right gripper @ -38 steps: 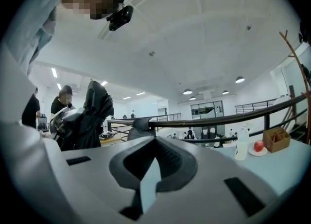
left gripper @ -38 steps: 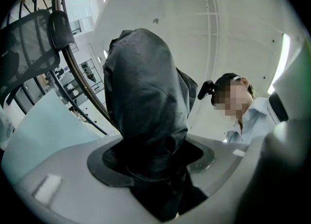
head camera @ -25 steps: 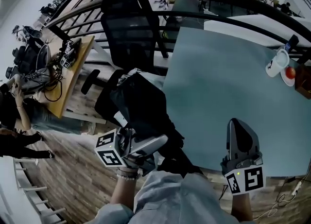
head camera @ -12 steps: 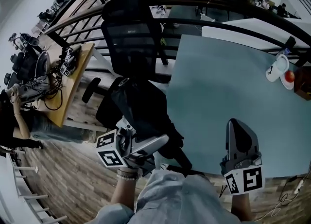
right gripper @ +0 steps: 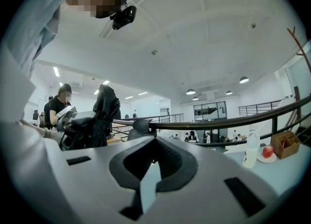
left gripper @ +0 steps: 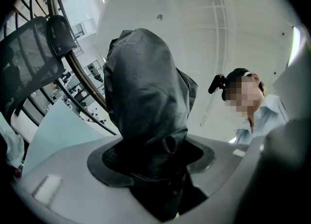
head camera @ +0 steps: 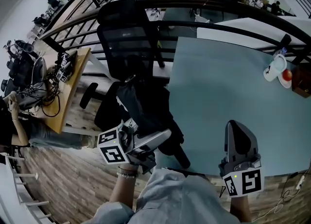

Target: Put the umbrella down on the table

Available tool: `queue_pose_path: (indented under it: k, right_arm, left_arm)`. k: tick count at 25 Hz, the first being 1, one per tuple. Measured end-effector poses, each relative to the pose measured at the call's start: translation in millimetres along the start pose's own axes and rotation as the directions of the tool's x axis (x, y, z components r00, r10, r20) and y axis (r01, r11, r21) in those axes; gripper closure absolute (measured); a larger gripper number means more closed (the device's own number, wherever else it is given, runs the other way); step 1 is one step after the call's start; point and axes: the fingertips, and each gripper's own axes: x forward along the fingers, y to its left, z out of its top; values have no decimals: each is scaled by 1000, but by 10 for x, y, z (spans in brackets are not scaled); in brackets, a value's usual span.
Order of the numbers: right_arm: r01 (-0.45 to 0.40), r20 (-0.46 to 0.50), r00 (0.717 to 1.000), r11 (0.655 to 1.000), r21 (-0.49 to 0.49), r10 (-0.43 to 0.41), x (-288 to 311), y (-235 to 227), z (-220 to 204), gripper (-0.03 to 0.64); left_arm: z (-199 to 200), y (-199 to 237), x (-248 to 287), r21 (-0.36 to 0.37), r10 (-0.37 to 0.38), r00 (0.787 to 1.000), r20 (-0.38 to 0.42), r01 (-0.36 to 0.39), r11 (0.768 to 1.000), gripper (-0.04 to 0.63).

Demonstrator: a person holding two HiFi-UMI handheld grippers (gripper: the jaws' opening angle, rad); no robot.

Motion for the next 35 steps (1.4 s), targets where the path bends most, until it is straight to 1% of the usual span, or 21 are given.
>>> queue_pose_path:
  k: [5, 7, 10, 12, 17, 21, 24, 31, 35]
  right_arm:
    - [15, -19, 1000, 1000, 13, -14, 27, -25, -85, 626]
    - [22, -27, 999, 1000, 21, -21, 30, -49, -116, 626]
    - [34, -41, 999, 999, 30, -32, 27, -98, -182, 626]
    - [38, -50, 998, 999, 35, -37, 35, -118, -225, 626]
    - [39, -69, 997, 998, 46, -36, 89, -177, -320, 626]
    - [28, -87, 996, 998, 61, -23, 143, -201, -401, 626]
    - [21, -90, 996, 997, 69, -14, 190, -243, -443, 626]
    - [16, -106, 994, 995, 94, -6, 300, -378, -561, 626]
    - [25, -126, 992, 993, 116, -10, 316, -472, -725, 626]
  left_arm:
    - [3, 262, 113, -18, 52, 997, -60, -53, 998, 319]
    - [16, 413, 197, -18, 95, 992, -87, -97, 995, 319]
    - [37, 724, 347, -34, 180, 977, -118, -185, 982, 319]
    - [62, 932, 445, -42, 219, 966, -135, -226, 973, 321]
    - [126, 1419, 709, -12, 290, 937, -193, -298, 954, 321]
    - [134, 1772, 980, -14, 315, 917, -246, -329, 944, 320]
    - [110, 2060, 1138, 6, 372, 881, -292, -387, 922, 321]
    - [-15, 2755, 1423, 80, 484, 782, -392, -495, 865, 321]
    - [-135, 3176, 1550, 86, 523, 735, -432, -543, 835, 320]
